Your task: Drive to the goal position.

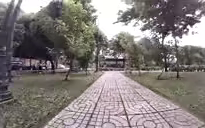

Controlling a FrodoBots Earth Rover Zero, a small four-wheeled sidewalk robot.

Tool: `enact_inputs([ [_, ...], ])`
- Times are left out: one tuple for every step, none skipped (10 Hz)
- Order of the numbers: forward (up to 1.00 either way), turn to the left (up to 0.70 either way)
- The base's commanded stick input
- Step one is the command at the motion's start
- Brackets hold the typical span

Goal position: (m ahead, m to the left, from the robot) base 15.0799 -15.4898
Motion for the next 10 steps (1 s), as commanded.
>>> enact_inputs([
  [1.0,0.0],
  [1.0,0.0],
  [1.0,0.0],
  [1.0,0.0],
  [1.0,0.0],
  [1.0,0.0],
  [1.0,0.0],
  [1.0,-0.27],
  [1.0,-0.27],
  [1.0,-0.01],
])
